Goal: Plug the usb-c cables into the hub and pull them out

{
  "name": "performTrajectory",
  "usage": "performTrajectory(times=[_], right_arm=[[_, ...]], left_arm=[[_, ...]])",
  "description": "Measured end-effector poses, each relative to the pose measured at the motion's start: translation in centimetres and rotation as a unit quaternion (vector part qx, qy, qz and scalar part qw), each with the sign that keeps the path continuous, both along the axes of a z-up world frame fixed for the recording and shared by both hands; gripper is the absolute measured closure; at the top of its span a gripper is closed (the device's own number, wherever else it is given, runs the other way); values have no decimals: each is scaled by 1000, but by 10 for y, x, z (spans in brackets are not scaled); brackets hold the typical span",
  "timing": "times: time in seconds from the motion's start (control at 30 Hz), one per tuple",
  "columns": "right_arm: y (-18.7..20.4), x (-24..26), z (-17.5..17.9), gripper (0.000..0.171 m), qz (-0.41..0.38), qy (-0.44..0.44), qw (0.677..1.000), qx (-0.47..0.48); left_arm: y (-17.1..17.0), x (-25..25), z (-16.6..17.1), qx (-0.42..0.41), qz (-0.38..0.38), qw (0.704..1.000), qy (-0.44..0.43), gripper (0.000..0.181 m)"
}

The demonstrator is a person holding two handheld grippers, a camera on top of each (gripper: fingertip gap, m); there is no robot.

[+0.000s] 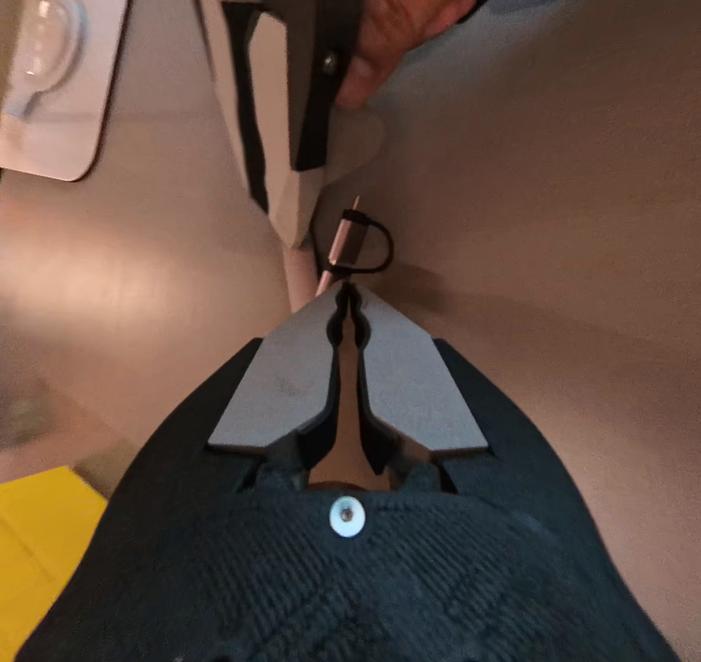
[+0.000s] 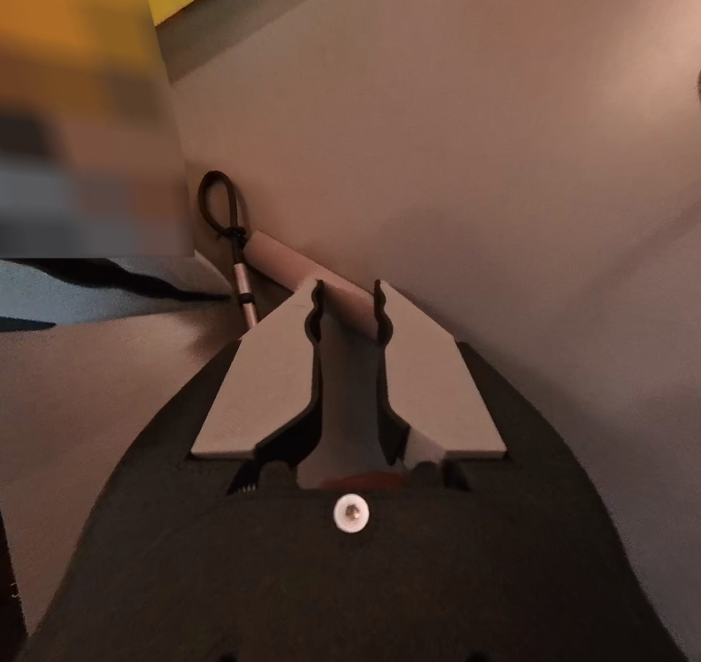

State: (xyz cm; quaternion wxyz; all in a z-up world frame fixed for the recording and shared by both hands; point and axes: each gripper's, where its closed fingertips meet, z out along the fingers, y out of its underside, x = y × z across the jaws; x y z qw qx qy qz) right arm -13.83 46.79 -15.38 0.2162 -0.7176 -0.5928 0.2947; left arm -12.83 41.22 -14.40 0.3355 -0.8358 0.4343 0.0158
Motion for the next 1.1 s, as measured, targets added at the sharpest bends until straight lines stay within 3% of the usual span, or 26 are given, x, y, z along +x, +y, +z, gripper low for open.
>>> performTrajectory(times=[0.03,0.17,0.23,0.3,0.43,0.47,0.53,0.8,0.93,0.97,1.0,1.1], right_arm=[[1,2,0,151,-4,0,1000,-7],[5,6,-1,163,-23,3,999,-39],[6,6,0,164,-24,2,999,-40],[5,5,0,164,-23,0,999,-31],[4,5,0,166,-20,-3,1000,-16],[4,5,0,166,-21,-2,1000,-16],[5,5,-1,170,-23,-1,1000,-16],[19,15,-6,171,-35,-46,996,62],[3,7,5,171,30,-29,993,109],[-5,5,9,148,63,-19,990,125],[-12,4,11,136,94,-13,985,141],[-17,8,9,131,137,-20,969,204]], left_arm=[[2,-4,4,11,9,1000,-2,181],[11,-28,39,77,70,993,-57,178],[3,-22,45,64,55,992,-89,167],[-5,-10,36,31,25,996,-85,156],[-1,0,3,5,-3,1000,11,142],[2,0,-5,0,-2,1000,28,143],[13,-3,-12,8,15,999,44,163],[-2,-32,12,32,48,997,-44,165],[-16,-13,16,49,-15,993,-105,167],[-20,-5,20,60,-39,991,-116,167],[-22,0,24,79,-60,988,-118,167],[-24,0,30,106,-85,985,-104,167]])
